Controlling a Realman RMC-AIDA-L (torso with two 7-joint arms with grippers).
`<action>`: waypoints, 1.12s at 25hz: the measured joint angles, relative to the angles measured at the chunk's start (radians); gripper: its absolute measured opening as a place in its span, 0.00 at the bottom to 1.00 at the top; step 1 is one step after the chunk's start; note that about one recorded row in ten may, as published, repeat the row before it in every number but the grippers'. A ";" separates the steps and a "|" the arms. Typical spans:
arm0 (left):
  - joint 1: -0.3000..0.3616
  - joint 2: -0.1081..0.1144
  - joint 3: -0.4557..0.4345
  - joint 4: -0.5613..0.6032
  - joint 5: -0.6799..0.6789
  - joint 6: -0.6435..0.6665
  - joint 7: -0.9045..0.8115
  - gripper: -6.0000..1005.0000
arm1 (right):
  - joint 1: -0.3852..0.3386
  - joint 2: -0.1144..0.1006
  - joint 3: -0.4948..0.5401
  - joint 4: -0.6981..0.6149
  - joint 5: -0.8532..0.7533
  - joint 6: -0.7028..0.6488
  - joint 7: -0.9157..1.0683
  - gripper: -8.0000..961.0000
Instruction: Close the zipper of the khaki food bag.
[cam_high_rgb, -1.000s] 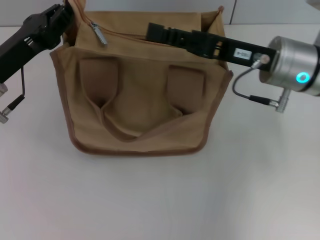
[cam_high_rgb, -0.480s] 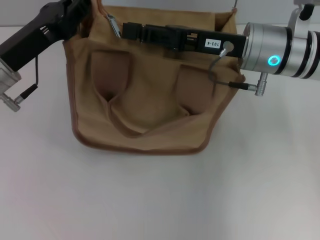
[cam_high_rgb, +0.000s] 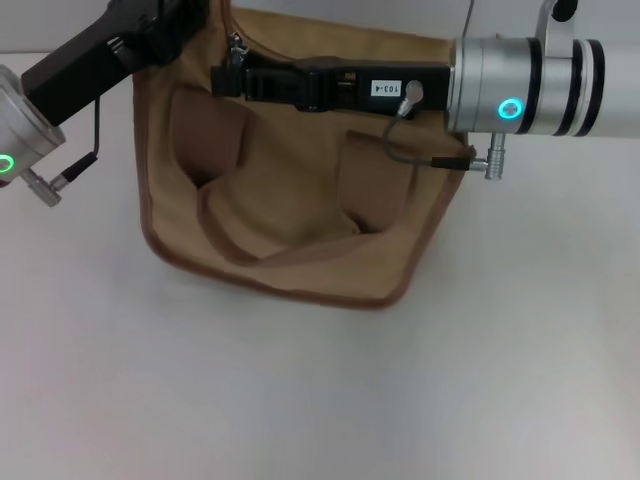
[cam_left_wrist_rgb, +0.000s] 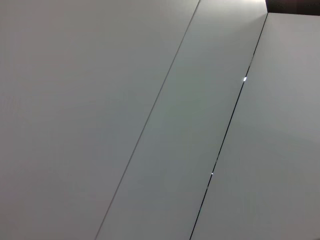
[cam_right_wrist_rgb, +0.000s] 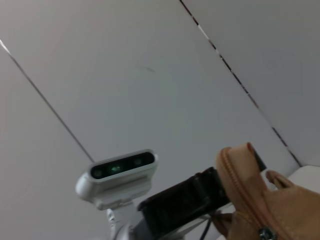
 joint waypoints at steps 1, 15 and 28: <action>-0.003 -0.001 0.001 -0.001 0.001 -0.002 0.000 0.07 | -0.002 0.000 -0.001 0.000 0.002 0.010 0.002 0.32; -0.013 -0.002 0.001 -0.006 -0.004 -0.020 0.012 0.08 | -0.041 0.002 -0.011 -0.024 0.078 0.015 0.001 0.32; -0.014 -0.004 0.011 -0.008 -0.007 -0.021 0.014 0.09 | -0.078 0.002 -0.042 -0.056 0.111 0.017 -0.029 0.02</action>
